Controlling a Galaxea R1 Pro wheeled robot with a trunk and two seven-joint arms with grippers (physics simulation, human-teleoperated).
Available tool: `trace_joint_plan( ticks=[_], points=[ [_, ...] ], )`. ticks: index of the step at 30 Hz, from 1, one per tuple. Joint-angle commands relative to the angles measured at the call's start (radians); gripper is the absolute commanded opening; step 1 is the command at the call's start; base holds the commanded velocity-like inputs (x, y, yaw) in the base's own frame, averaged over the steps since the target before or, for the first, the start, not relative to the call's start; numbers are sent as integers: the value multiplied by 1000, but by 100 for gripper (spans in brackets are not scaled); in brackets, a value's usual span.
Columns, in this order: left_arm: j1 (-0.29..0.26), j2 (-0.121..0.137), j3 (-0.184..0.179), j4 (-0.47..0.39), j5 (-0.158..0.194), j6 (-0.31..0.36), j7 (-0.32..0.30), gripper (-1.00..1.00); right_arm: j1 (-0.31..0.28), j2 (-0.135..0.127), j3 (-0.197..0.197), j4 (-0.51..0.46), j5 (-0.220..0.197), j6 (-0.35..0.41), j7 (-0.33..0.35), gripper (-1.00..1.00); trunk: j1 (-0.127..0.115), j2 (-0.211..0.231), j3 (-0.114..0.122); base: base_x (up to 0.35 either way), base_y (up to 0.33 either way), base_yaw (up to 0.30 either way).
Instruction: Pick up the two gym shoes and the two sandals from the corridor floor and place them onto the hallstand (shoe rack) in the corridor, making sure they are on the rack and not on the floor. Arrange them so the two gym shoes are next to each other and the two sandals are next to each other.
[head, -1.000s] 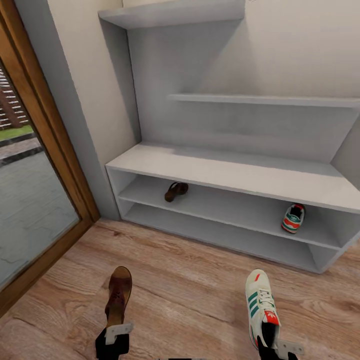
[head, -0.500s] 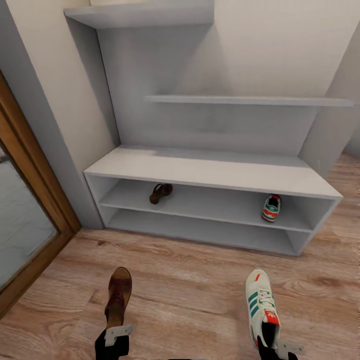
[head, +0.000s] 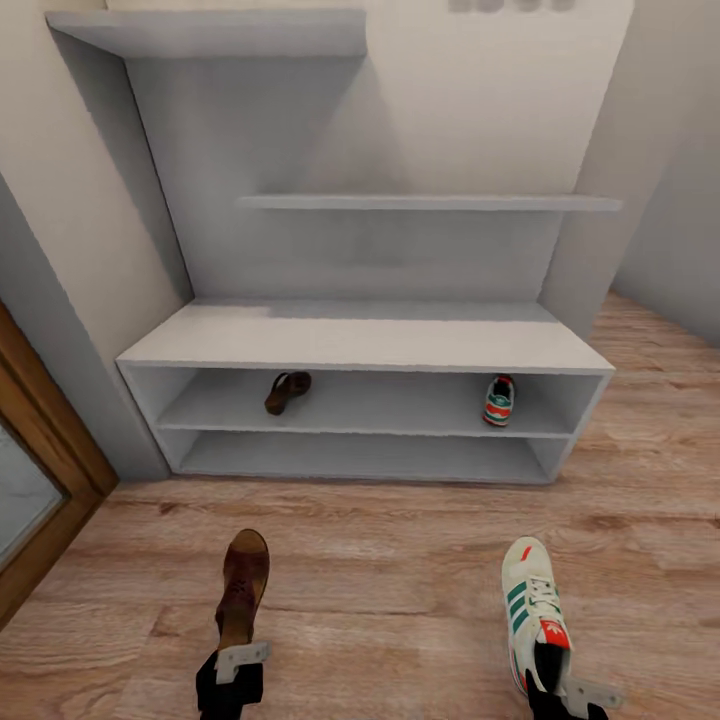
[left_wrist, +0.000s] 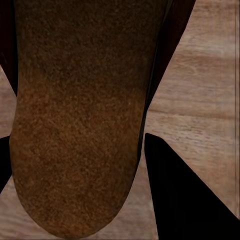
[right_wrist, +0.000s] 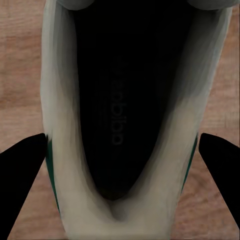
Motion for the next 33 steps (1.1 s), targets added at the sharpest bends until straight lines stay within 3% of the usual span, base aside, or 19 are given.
trace_joint_plan(
  ticks=[1,4,8,10,12,15,19,20,21,23,27,33],
  points=[
    [-3,-4,7,-1,-12,8,1,-100,-1,-19,-18,-6,8,-3,7,-100,0,0,0,0,2,-299],
    [-25,-13,6,-12,-16,60,1,-100,-1,-70,-74,-27,2,-1,8,-100,0,0,1,0,1,-293],
    [-107,-19,5,-36,-20,217,-3,-100,-1,-140,-214,-54,-25,5,12,-100,0,0,2,0,0,-272],
    [-184,-21,5,-55,-19,346,-14,-100,-1,-192,-313,-63,-38,8,15,-100,0,0,2,0,0,-225],
    [-243,-22,6,-72,-18,420,-31,-100,-1,-232,-355,-66,-42,19,17,-100,0,0,3,0,0,-110],
    [-314,-23,7,-86,-17,501,-56,-100,-1,-265,-378,-90,-44,52,17,-100,0,0,3,0,0,-47],
    [-394,-24,7,-91,-16,610,-72,-100,-1,-281,-429,-173,-52,109,17,-100,0,0,3,0,0,-12],
    [-413,-24,8,-92,-15,632,-74,-100,-1,-282,-456,-199,-53,123,18,-100,0,0,3,0,0,-4],
    [-466,-25,8,-93,-13,684,-77,-100,-1,-284,-539,-261,-55,147,20,-100,0,0,3,0,0,0],
    [-490,-24,7,-92,-12,716,-78,-100,-1,-285,-563,-279,-55,152,20,-100,0,0,3,0,0,0],
    [-528,-21,8,-92,-12,779,-78,-100,-1,-284,-580,-296,-54,156,19,-100,0,0,3,0,0,0],
    [-547,-21,7,-92,-14,811,-77,-100,-1,-278,-582,-314,-51,158,19,-100,0,0,3,0,0,0]
  ],
)
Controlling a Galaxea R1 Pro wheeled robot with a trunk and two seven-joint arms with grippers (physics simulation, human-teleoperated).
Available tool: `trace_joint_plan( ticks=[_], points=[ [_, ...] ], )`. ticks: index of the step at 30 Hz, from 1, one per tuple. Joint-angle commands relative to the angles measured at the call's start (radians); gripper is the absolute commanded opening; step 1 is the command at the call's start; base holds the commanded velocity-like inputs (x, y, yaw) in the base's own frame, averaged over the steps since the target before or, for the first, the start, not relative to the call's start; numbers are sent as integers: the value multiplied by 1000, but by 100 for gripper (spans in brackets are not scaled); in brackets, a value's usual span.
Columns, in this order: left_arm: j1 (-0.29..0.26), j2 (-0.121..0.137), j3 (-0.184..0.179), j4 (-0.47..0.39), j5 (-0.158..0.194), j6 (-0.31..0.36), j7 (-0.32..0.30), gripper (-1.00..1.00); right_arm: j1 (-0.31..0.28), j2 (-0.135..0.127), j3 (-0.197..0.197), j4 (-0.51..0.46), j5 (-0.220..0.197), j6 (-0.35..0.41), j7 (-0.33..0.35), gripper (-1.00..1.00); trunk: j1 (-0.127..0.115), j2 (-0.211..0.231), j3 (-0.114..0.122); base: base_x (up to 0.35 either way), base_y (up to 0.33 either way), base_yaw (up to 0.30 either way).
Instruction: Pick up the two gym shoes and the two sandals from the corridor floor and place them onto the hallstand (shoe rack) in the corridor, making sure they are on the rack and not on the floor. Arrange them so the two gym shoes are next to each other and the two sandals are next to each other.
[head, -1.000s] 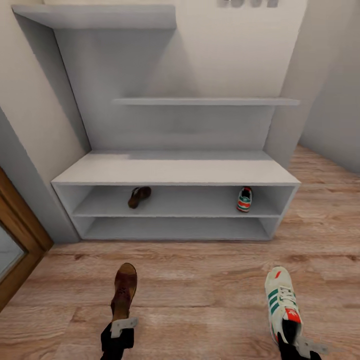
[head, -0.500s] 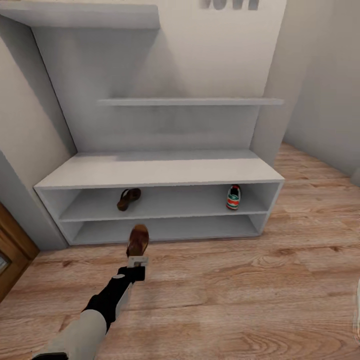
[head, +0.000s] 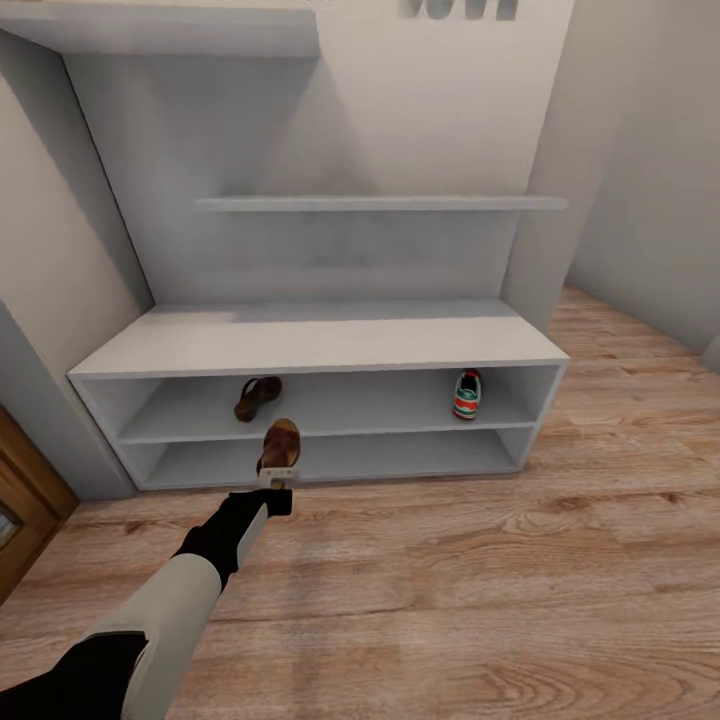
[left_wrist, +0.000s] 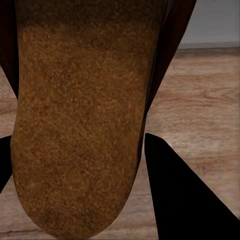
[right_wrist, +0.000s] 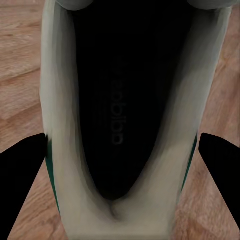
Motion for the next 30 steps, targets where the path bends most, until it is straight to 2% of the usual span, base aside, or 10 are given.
trace_joint_plan(
  ticks=[1,6,13,19,22,30],
  points=[
    [-1,-1,7,-2,-11,7,-3,-100,-2,1,-7,-2,8,-4,8,-100,0,0,-1,0,0,0],
    [-1,2,7,-4,-12,13,-3,-100,-2,5,-5,-18,9,16,8,-100,0,0,-1,0,0,0],
    [-8,-2,7,-5,-9,16,-4,-100,-2,5,-5,-35,9,107,8,-100,0,0,-1,0,0,0],
    [-16,-5,8,-16,-8,19,-5,-100,-2,6,-5,-65,8,132,8,-100,2,-2,-30,0,0,0],
    [-16,-5,8,-30,-8,50,-5,-100,-2,7,-5,-70,8,135,8,-100,4,-2,-46,0,0,0],
    [-10,-3,9,-41,-8,66,-5,-100,-2,7,-6,-71,8,136,8,-100,4,-2,-54,0,0,0]
  ],
)
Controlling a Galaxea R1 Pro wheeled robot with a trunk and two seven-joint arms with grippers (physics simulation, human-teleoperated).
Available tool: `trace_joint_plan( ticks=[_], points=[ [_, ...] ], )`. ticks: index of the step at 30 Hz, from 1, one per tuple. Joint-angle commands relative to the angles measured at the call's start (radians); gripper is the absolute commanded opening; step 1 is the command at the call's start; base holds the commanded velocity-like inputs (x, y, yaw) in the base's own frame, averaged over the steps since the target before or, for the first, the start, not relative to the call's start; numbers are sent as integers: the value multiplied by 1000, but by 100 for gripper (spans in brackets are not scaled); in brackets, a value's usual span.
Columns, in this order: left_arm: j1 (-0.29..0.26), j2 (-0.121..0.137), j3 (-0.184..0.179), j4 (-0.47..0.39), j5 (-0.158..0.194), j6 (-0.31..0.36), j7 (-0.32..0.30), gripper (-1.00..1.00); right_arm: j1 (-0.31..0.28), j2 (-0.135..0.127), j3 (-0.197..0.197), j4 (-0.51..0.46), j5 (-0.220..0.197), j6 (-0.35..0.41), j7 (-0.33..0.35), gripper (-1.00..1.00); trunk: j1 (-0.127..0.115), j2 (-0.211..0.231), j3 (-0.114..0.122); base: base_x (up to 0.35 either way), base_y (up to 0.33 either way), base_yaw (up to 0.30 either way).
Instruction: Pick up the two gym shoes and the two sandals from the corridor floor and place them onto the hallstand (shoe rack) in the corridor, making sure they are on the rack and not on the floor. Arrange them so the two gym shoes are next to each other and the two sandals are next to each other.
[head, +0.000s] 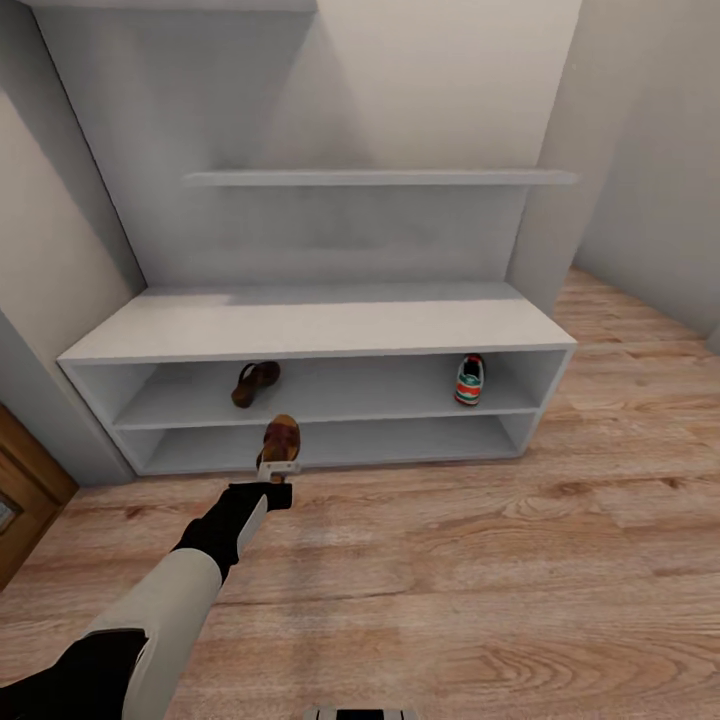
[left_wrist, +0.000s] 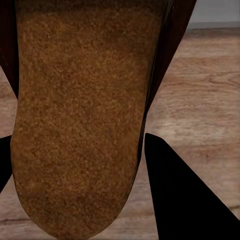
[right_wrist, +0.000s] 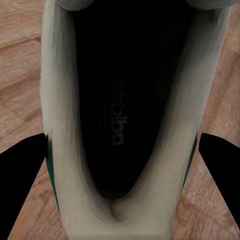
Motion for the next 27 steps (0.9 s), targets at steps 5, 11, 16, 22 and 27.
trace_joint_plan(
  ticks=[5,11,16,22,27],
  points=[
    [3,-1,7,-2,-12,5,-4,-100,-2,1,-6,1,8,-4,6,-100,0,0,-1,117,0,0],
    [2,-1,7,-3,-12,4,-4,-100,-2,1,-6,1,8,-4,6,-100,0,0,-1,298,0,0],
    [2,-1,7,-2,-12,4,-4,-100,-2,1,-5,2,8,-4,5,-100,0,0,-1,329,0,0],
    [2,-1,7,-7,-12,4,-4,-100,-2,1,-6,2,8,-4,4,-100,0,0,-1,335,0,0],
    [4,0,6,-30,-11,5,-4,-100,-2,1,-6,2,8,-5,4,-100,0,0,-1,337,0,0]
  ],
)
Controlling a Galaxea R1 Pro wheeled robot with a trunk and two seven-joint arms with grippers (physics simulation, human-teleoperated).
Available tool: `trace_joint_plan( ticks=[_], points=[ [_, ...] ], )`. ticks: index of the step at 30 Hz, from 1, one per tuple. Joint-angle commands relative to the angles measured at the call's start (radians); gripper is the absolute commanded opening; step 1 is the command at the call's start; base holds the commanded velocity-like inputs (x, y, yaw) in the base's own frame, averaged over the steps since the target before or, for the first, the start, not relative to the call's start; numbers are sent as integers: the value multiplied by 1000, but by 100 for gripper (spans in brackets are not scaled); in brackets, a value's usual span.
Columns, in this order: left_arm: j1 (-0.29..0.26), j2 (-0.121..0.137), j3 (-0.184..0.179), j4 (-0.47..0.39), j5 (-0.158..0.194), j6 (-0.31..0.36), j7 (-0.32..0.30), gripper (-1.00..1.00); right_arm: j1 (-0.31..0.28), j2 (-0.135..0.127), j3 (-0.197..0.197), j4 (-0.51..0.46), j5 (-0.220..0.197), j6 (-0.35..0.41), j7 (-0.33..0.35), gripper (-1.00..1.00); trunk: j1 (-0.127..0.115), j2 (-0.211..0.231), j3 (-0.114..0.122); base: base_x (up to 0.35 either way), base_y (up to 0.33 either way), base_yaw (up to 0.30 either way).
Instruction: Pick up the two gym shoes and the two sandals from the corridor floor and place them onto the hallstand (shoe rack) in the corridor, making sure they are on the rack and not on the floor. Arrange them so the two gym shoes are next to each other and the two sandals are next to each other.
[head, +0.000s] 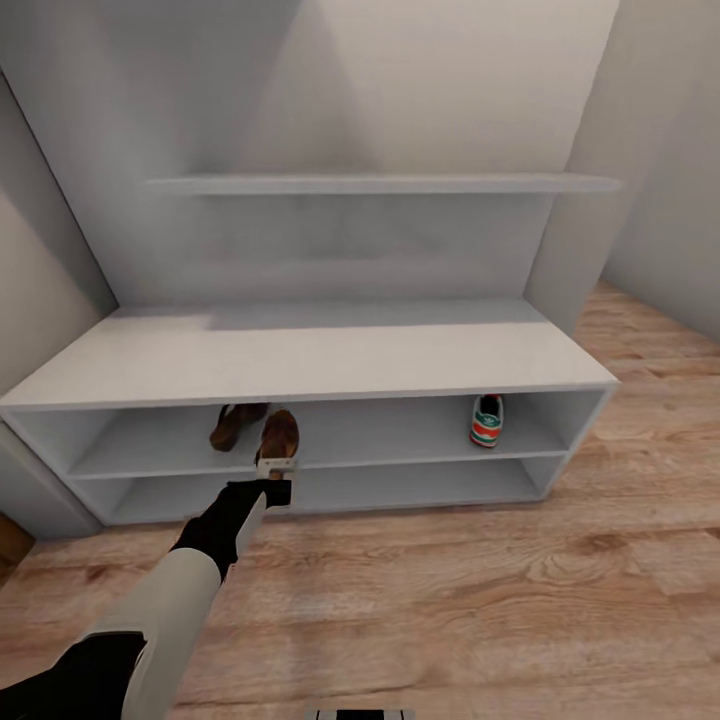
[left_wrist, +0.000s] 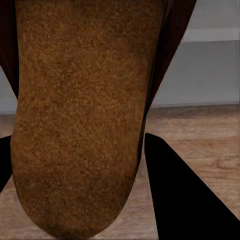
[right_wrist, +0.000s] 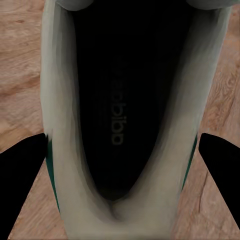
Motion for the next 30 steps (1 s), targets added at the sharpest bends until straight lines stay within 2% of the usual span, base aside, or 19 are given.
trace_joint_plan(
  ticks=[1,8,15,24,30],
  points=[
    [0,-1,6,-4,-10,6,-3,-100,-2,0,-6,0,8,-4,7,-100,0,0,-1,338,0,0],
    [0,0,6,-8,-10,6,-3,-100,-2,0,-6,0,8,-5,7,-100,0,0,-1,323,0,0],
    [0,2,6,-8,-10,6,-3,-100,-2,0,-6,0,8,-5,7,-100,0,0,-1,74,0,0],
    [0,0,7,-8,-10,6,-3,-100,-2,0,-6,0,8,-5,7,-100,0,0,-1,249,0,0],
    [0,0,7,-8,-10,6,-3,-100,-2,0,-6,0,8,-5,7,-100,0,0,-1,49,0,0]
  ],
)
